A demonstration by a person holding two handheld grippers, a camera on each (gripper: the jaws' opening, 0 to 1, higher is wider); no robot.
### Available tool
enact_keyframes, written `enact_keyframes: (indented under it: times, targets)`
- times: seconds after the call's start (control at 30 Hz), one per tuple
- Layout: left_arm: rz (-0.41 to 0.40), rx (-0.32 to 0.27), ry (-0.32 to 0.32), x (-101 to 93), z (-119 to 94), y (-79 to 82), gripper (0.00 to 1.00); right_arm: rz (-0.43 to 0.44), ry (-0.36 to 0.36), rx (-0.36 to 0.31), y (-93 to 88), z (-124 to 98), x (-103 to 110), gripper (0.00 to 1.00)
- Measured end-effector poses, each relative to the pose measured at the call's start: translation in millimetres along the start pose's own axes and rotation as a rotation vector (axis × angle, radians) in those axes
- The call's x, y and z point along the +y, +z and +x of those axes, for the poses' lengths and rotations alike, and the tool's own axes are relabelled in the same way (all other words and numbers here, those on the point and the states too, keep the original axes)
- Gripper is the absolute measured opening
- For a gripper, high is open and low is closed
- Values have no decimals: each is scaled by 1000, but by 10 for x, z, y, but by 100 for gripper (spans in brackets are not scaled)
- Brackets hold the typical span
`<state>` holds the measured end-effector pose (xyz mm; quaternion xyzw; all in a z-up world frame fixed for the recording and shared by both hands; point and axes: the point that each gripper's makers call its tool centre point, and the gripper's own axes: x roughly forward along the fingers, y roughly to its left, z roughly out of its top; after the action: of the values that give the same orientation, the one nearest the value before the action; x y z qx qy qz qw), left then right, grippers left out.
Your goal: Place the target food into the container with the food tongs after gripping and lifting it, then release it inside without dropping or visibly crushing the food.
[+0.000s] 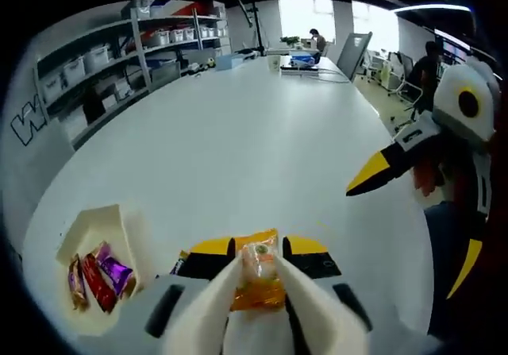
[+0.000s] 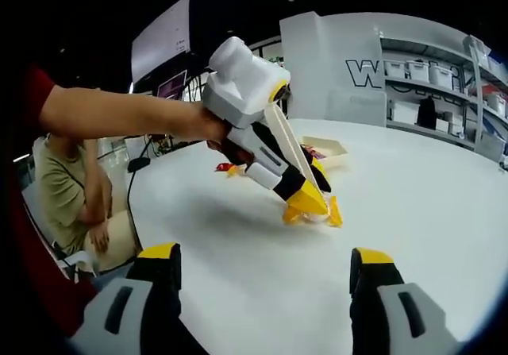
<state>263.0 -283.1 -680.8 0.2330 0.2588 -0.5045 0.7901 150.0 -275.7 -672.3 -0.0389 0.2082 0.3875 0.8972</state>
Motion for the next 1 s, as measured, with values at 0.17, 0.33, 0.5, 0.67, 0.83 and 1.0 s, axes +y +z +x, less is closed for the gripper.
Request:
enact_keyframes:
  times: [0.17,0.33,0.5,0.67,0.83,1.0]
  targets:
    - [-52,-31,4,25,-27,-16,22,-1,3,2,-9,-12,21,86]
    - [-97,-56,13,48,-74,-14,22,-2,-1,0,1,-18,5,86]
    - [-110,-92,23,105,-185,29,22,0,-1,-2,7,-16,-2,86]
    - [-172,-139,49,297,-380,109,23,-4,1,0,7,4,2,86]
    - [-196,-163,87,486,-553,110,23,-6,10,4,9,29,40,86]
    - [-223,-172,114,656,-697,134,23,-12,17,-4,62,42,69,86]
